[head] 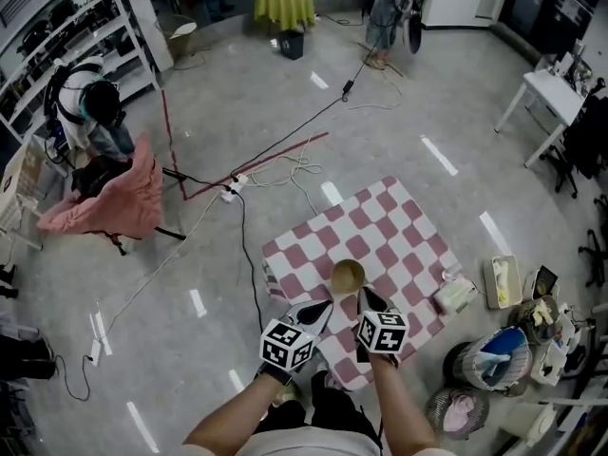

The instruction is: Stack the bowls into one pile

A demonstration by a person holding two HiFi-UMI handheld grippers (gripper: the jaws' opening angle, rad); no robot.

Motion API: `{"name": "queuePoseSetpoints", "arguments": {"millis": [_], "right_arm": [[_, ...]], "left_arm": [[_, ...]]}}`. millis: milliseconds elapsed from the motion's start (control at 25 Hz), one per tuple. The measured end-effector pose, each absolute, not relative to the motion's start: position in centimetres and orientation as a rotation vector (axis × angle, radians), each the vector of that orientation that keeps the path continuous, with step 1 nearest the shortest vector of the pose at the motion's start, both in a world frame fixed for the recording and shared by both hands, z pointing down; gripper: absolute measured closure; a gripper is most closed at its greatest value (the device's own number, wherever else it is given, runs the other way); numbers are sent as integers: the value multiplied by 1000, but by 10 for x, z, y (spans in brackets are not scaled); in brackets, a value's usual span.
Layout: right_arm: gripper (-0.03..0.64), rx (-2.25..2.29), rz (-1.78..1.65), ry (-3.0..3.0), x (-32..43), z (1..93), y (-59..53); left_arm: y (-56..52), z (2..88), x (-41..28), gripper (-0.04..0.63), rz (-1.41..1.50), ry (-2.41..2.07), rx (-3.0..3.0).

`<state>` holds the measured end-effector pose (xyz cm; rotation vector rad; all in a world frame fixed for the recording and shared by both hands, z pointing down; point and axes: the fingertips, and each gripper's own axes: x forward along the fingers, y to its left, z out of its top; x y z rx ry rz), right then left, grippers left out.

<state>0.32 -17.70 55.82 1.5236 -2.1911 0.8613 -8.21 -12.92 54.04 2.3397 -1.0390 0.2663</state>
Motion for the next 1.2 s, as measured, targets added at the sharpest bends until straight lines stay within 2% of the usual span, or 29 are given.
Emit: {"name": "queuePoseSetpoints", "arguments": {"millis": [680, 1200], "right_arm": [[607, 1654, 611, -2424, -32, 401, -80], [607, 1716, 372, -2576, -54, 291, -55]], "left_arm": [[-58, 417, -115, 590, 107, -1025, 2473], [-40, 319, -129, 589, -18, -1038, 2616]]}}
